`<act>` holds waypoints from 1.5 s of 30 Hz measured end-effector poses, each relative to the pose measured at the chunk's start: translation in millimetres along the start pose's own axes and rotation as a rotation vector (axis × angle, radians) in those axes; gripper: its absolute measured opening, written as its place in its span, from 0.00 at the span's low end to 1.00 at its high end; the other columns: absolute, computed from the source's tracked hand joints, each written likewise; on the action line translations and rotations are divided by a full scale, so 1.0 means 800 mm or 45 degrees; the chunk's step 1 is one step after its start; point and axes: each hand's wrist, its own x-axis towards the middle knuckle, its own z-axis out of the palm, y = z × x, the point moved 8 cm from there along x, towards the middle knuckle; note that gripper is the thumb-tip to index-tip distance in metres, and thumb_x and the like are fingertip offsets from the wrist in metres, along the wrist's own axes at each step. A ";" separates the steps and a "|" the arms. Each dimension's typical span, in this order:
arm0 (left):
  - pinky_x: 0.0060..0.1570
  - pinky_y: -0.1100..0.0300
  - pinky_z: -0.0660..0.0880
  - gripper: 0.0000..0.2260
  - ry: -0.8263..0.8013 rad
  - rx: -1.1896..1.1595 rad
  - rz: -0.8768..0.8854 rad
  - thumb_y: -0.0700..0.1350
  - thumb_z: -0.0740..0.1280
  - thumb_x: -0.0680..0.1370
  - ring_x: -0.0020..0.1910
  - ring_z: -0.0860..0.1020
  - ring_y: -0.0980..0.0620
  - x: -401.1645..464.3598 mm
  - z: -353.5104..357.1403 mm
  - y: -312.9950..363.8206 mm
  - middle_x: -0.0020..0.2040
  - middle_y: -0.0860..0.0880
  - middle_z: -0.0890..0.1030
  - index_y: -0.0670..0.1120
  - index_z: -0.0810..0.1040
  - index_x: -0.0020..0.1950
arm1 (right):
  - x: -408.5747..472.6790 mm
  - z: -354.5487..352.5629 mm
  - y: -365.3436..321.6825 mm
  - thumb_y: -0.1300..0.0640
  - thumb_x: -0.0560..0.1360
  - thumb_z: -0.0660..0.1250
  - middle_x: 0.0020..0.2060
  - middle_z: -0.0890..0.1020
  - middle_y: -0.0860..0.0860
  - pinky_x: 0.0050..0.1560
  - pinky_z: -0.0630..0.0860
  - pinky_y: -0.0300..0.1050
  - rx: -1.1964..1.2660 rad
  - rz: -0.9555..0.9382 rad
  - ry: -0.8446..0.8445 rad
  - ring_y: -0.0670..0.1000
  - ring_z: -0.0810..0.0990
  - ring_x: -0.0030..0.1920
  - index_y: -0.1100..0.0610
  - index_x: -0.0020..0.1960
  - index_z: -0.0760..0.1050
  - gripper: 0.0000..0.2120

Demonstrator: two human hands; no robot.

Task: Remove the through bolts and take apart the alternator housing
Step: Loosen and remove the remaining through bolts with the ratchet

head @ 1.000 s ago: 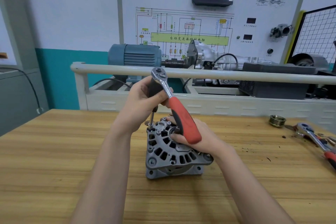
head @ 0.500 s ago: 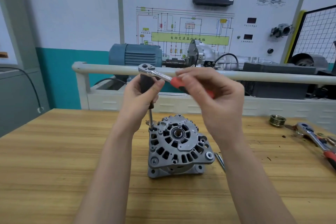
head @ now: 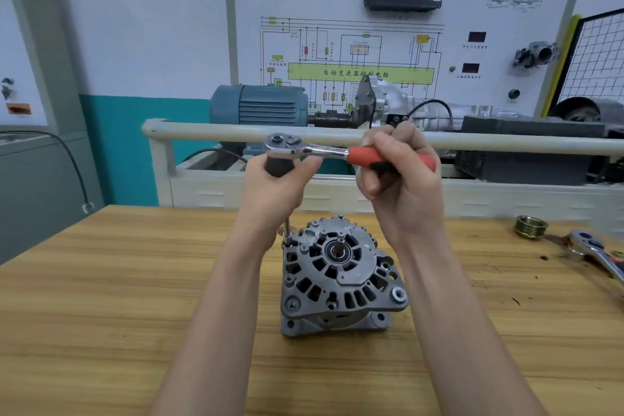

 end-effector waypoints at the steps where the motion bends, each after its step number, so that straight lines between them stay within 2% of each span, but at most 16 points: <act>1: 0.28 0.62 0.60 0.15 0.137 0.029 -0.013 0.40 0.69 0.75 0.25 0.61 0.52 0.001 -0.004 -0.003 0.25 0.48 0.65 0.46 0.69 0.30 | -0.006 0.005 -0.008 0.66 0.69 0.67 0.34 0.77 0.53 0.21 0.66 0.35 -0.065 -0.140 -0.022 0.47 0.71 0.20 0.53 0.30 0.71 0.13; 3: 0.32 0.58 0.60 0.12 0.333 0.049 -0.007 0.41 0.69 0.74 0.30 0.61 0.50 -0.001 -0.007 -0.004 0.29 0.45 0.66 0.42 0.71 0.33 | -0.021 0.018 -0.021 0.66 0.69 0.66 0.35 0.76 0.51 0.20 0.67 0.35 -0.156 -0.400 -0.054 0.46 0.72 0.22 0.57 0.34 0.67 0.11; 6: 0.29 0.60 0.60 0.15 0.330 0.039 0.005 0.40 0.70 0.74 0.27 0.62 0.51 -0.002 -0.004 -0.003 0.26 0.46 0.65 0.44 0.69 0.30 | -0.027 0.016 -0.026 0.68 0.70 0.66 0.31 0.77 0.50 0.20 0.67 0.35 -0.188 -0.478 0.077 0.46 0.74 0.22 0.57 0.34 0.67 0.11; 10: 0.24 0.65 0.64 0.17 -0.217 0.030 0.119 0.39 0.71 0.72 0.21 0.64 0.53 -0.001 0.012 0.006 0.21 0.53 0.67 0.47 0.69 0.26 | -0.009 -0.023 0.002 0.63 0.74 0.69 0.24 0.76 0.51 0.19 0.65 0.35 0.025 -0.032 0.463 0.45 0.70 0.18 0.57 0.34 0.71 0.13; 12: 0.24 0.64 0.65 0.15 -0.527 0.044 0.138 0.43 0.72 0.69 0.20 0.64 0.51 -0.010 0.024 0.008 0.20 0.52 0.68 0.49 0.71 0.25 | -0.003 -0.028 0.019 0.58 0.76 0.67 0.25 0.77 0.50 0.21 0.68 0.35 0.123 0.170 0.459 0.44 0.71 0.20 0.57 0.35 0.75 0.12; 14: 0.24 0.64 0.63 0.16 -0.663 0.119 0.101 0.48 0.73 0.66 0.20 0.63 0.51 -0.019 0.035 0.006 0.20 0.51 0.66 0.50 0.70 0.24 | -0.001 -0.026 0.027 0.56 0.77 0.66 0.24 0.74 0.50 0.20 0.66 0.36 0.058 0.257 0.360 0.45 0.68 0.20 0.56 0.31 0.76 0.16; 18: 0.23 0.65 0.59 0.17 -0.455 0.060 0.054 0.42 0.71 0.70 0.21 0.60 0.55 -0.013 0.031 0.007 0.21 0.55 0.64 0.50 0.70 0.23 | -0.002 -0.013 0.017 0.62 0.74 0.65 0.16 0.62 0.45 0.19 0.54 0.33 -0.036 0.128 0.162 0.44 0.54 0.16 0.52 0.25 0.65 0.21; 20: 0.23 0.66 0.60 0.20 -0.234 0.023 -0.003 0.38 0.69 0.74 0.21 0.60 0.56 -0.006 0.022 0.003 0.21 0.55 0.64 0.50 0.70 0.23 | -0.006 -0.005 0.006 0.64 0.72 0.64 0.17 0.62 0.45 0.21 0.54 0.33 -0.047 -0.060 0.129 0.44 0.55 0.17 0.52 0.26 0.64 0.19; 23: 0.25 0.65 0.60 0.17 0.139 0.080 -0.042 0.38 0.68 0.74 0.23 0.60 0.56 -0.004 0.013 -0.002 0.23 0.54 0.64 0.47 0.68 0.28 | -0.021 0.000 -0.005 0.65 0.70 0.64 0.19 0.65 0.46 0.26 0.58 0.37 -0.193 -0.331 0.275 0.46 0.60 0.20 0.49 0.26 0.68 0.18; 25: 0.25 0.63 0.60 0.16 0.188 0.089 -0.018 0.38 0.69 0.74 0.24 0.60 0.56 -0.004 0.013 0.000 0.23 0.53 0.64 0.46 0.67 0.29 | -0.021 0.003 -0.002 0.65 0.71 0.64 0.19 0.65 0.47 0.26 0.58 0.36 -0.179 -0.305 0.299 0.47 0.60 0.20 0.49 0.26 0.68 0.18; 27: 0.26 0.64 0.61 0.16 -0.010 0.115 0.042 0.38 0.70 0.73 0.24 0.62 0.54 -0.002 0.015 0.003 0.23 0.51 0.65 0.45 0.68 0.28 | -0.010 -0.001 0.009 0.65 0.73 0.63 0.16 0.62 0.46 0.21 0.56 0.34 -0.045 -0.071 0.270 0.45 0.56 0.17 0.52 0.26 0.65 0.20; 31: 0.25 0.59 0.65 0.14 -0.683 0.208 0.173 0.45 0.73 0.68 0.22 0.67 0.48 -0.020 0.035 0.014 0.22 0.49 0.70 0.47 0.72 0.26 | 0.000 -0.006 0.034 0.61 0.75 0.60 0.13 0.58 0.45 0.15 0.52 0.33 0.163 0.503 0.101 0.42 0.54 0.14 0.54 0.22 0.63 0.23; 33: 0.25 0.59 0.64 0.16 -0.791 0.280 0.169 0.47 0.74 0.68 0.22 0.66 0.48 -0.031 0.047 0.014 0.22 0.48 0.69 0.44 0.71 0.26 | -0.001 -0.008 0.036 0.60 0.74 0.60 0.13 0.58 0.45 0.15 0.52 0.33 0.187 0.592 0.062 0.42 0.54 0.13 0.56 0.24 0.60 0.20; 37: 0.23 0.66 0.58 0.17 -0.582 0.088 0.122 0.42 0.71 0.71 0.22 0.60 0.56 -0.024 0.051 0.019 0.22 0.55 0.64 0.51 0.70 0.25 | -0.002 -0.018 0.029 0.63 0.77 0.57 0.13 0.57 0.45 0.16 0.51 0.33 0.221 0.380 0.279 0.43 0.53 0.14 0.54 0.22 0.60 0.25; 42: 0.24 0.66 0.58 0.23 0.139 -0.012 0.131 0.35 0.68 0.74 0.23 0.59 0.60 -0.010 0.021 0.015 0.20 0.58 0.63 0.51 0.66 0.23 | -0.027 -0.005 0.018 0.65 0.69 0.63 0.16 0.59 0.46 0.20 0.55 0.33 0.128 -0.112 0.510 0.45 0.54 0.17 0.56 0.30 0.59 0.15; 45: 0.24 0.66 0.58 0.22 0.099 0.040 0.155 0.34 0.68 0.74 0.23 0.59 0.59 -0.009 0.024 0.014 0.21 0.57 0.63 0.50 0.65 0.24 | -0.026 -0.007 0.013 0.67 0.71 0.62 0.16 0.58 0.46 0.21 0.54 0.34 0.100 -0.113 0.524 0.45 0.54 0.17 0.55 0.29 0.58 0.18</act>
